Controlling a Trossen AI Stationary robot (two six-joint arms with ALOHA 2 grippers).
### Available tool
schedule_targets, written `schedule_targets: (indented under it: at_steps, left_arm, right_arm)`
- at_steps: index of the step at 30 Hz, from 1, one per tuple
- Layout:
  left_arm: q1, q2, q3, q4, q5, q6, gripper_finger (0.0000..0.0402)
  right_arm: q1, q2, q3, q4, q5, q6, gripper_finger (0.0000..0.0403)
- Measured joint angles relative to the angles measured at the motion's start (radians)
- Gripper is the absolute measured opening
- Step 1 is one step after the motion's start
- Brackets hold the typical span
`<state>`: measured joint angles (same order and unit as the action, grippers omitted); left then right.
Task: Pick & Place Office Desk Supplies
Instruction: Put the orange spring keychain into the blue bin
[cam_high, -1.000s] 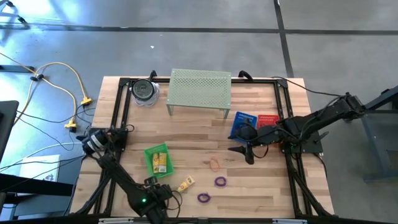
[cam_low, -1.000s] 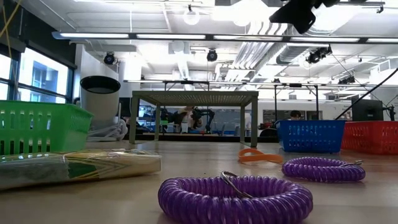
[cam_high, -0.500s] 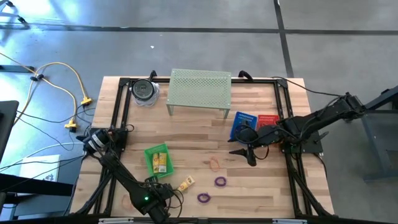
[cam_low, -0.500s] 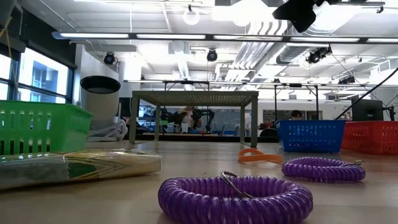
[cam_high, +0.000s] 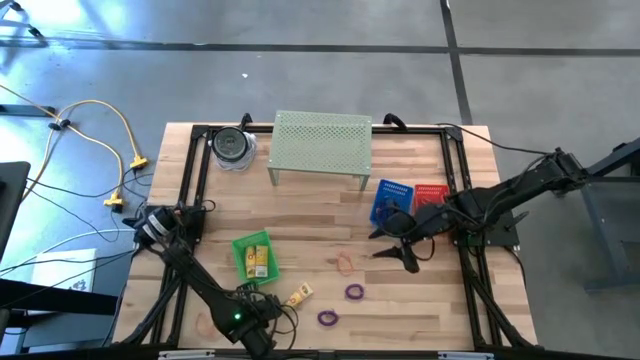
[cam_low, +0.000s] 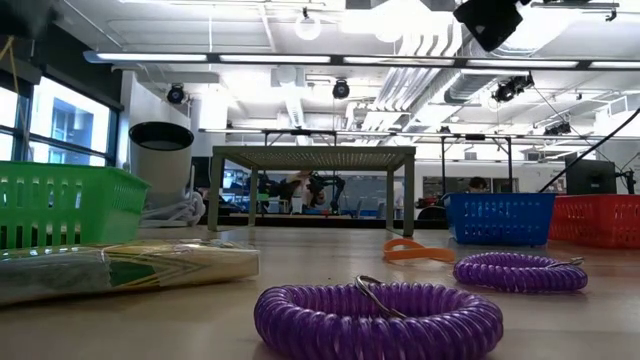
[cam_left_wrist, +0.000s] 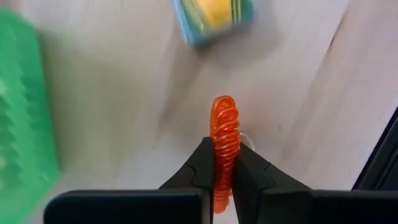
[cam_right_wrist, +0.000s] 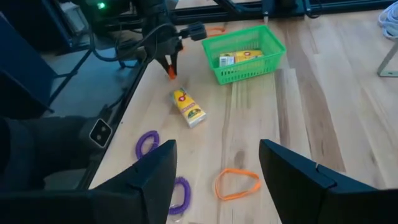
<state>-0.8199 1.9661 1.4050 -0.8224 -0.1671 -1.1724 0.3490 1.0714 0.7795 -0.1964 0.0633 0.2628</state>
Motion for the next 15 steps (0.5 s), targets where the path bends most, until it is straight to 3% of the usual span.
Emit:
schedule_targets:
  at_steps: [9, 15]
  left_arm:
    - [0.083, -0.088, 0.072, -0.038, -0.082, 0.182, 0.0017]
    - [0.117, -0.098, 0.149, 0.023, -0.328, 0.384, 0.0017]
  right_arm:
    - [0.065, 0.0, 0.0, -0.001, 0.02, 0.011, 0.0217]
    - [0.116, 0.032, -0.001, 0.007, 0.062, 0.04, 0.0217]
